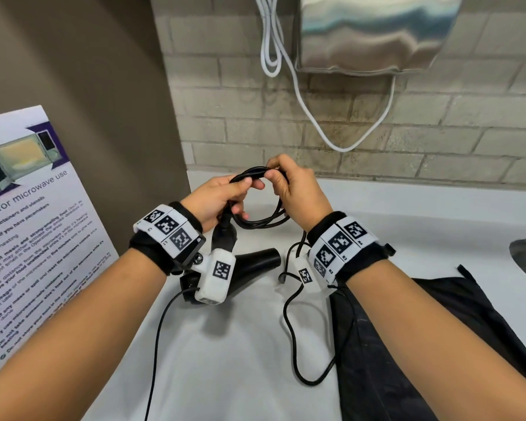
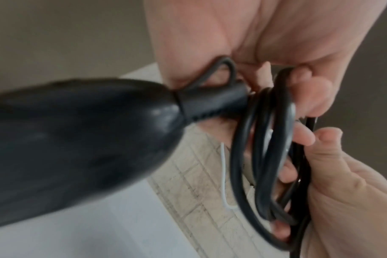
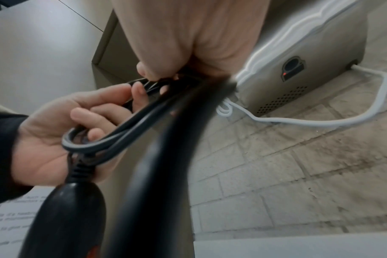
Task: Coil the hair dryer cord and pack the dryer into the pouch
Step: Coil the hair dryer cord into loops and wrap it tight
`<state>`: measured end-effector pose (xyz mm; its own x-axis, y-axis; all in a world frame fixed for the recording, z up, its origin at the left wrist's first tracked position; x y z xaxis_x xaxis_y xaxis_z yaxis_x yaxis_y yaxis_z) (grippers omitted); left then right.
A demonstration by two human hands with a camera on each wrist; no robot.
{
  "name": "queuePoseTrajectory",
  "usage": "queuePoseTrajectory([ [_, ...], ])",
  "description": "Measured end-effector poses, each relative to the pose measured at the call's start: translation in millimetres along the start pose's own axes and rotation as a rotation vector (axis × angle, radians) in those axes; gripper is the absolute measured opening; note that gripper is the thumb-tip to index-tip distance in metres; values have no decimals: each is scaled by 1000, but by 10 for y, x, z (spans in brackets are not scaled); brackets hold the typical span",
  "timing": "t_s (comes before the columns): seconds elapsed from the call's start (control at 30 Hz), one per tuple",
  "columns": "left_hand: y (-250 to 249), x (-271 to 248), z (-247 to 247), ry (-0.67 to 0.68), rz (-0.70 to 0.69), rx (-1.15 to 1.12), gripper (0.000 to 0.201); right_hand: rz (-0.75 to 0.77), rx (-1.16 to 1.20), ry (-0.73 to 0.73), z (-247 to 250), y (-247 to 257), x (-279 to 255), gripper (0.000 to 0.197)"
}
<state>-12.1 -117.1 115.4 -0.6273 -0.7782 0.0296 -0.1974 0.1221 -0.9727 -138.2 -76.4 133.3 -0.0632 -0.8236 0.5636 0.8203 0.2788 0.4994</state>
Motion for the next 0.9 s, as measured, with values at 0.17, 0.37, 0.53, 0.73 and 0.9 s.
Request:
queuePoseTrajectory([
  [0.17, 33, 22, 70, -94, -49, -87, 30, -110, 303, -17, -106, -42, -18, 14],
  [0.37, 28, 16, 76, -11, 33, -167, 20, -237, 407, 78, -247, -43, -48, 31],
  [0.53, 40, -25, 24, 17, -62, -78, 42, -271, 390, 71, -244, -30, -15, 42],
  [0.73, -10, -34, 30, -70, -74, 63, 48, -27, 186, -83, -140, 85, -55, 22],
  [0.9, -15, -46, 4, -97, -47, 118, 48, 295, -185, -161, -50, 228, -107, 40],
])
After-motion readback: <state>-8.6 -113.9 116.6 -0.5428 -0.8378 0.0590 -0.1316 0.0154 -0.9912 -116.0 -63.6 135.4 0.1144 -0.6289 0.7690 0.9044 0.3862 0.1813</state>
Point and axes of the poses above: each hand's wrist, its own x-axis towards the middle knuckle, its own z-axis out of the back of the hand, y = z × x, the point moved 5 cm from there along x, towards the middle knuckle, and after that the axes turned 15 degrees about -x, right-handed, at the moved point
